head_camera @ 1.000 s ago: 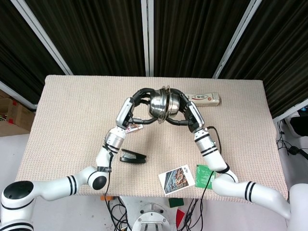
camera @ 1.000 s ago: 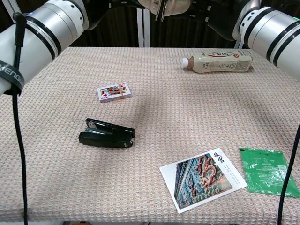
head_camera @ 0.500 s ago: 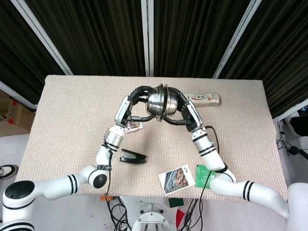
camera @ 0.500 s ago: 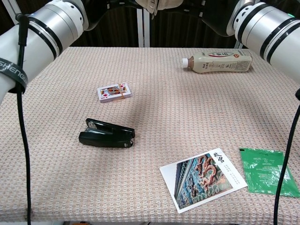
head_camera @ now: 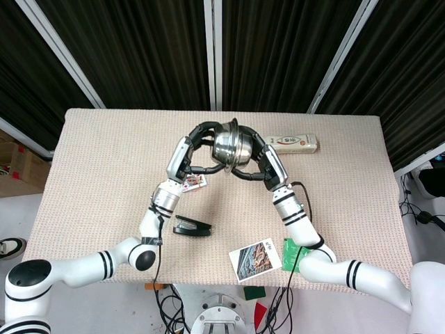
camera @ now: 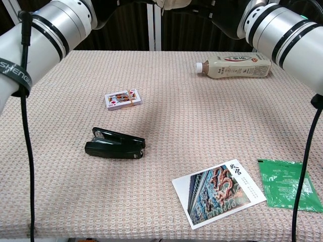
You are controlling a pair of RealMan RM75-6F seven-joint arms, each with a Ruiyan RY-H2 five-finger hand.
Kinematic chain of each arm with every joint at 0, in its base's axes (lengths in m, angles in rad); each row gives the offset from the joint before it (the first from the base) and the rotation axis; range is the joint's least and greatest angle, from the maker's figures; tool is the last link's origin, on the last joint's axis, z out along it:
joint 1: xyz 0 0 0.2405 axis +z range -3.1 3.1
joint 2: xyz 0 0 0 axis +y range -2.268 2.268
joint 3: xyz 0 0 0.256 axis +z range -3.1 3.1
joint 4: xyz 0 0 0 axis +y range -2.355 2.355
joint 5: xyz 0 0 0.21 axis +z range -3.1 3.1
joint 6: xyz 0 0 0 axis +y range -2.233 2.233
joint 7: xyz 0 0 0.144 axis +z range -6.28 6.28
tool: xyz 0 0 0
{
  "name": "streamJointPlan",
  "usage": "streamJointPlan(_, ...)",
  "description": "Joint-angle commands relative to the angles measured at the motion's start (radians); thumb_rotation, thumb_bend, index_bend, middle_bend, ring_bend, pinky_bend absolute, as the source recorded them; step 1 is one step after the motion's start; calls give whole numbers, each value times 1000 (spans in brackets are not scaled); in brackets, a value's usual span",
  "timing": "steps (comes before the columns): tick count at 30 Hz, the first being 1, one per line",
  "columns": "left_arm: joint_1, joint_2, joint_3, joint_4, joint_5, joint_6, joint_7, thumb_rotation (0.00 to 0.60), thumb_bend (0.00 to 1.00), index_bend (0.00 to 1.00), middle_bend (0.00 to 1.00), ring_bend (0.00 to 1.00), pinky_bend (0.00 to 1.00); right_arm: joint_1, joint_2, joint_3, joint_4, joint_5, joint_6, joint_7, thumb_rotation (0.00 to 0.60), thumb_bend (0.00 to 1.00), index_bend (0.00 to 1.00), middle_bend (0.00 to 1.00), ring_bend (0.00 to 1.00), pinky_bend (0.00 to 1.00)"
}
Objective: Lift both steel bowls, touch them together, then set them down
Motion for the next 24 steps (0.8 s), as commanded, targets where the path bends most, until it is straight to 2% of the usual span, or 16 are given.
streamJointPlan(1, 3, 1, -1, 3, 2, 11, -2, 600, 199, 586, 599, 438, 422, -5, 1, 1, 2, -1, 12, -4, 600, 249, 619, 487, 463, 408)
streamJointPlan(9, 40, 38, -11, -17, -10, 41, -34, 600, 201, 589, 602, 440, 422, -55, 31, 7, 8, 29, 38, 41, 600, 271, 619, 487, 462, 408)
streamJointPlan(20, -15, 10, -1, -2, 7, -3, -35, 600, 206, 591, 603, 441, 422, 14, -5, 29, 1, 7, 3, 26, 600, 271, 618, 487, 463, 408)
streamJointPlan(24, -7, 12, -8, 10, -1, 11, -42, 600, 208, 591, 603, 441, 422, 3, -4, 24, 5, 15, 14, 18, 600, 273, 619, 487, 462, 408)
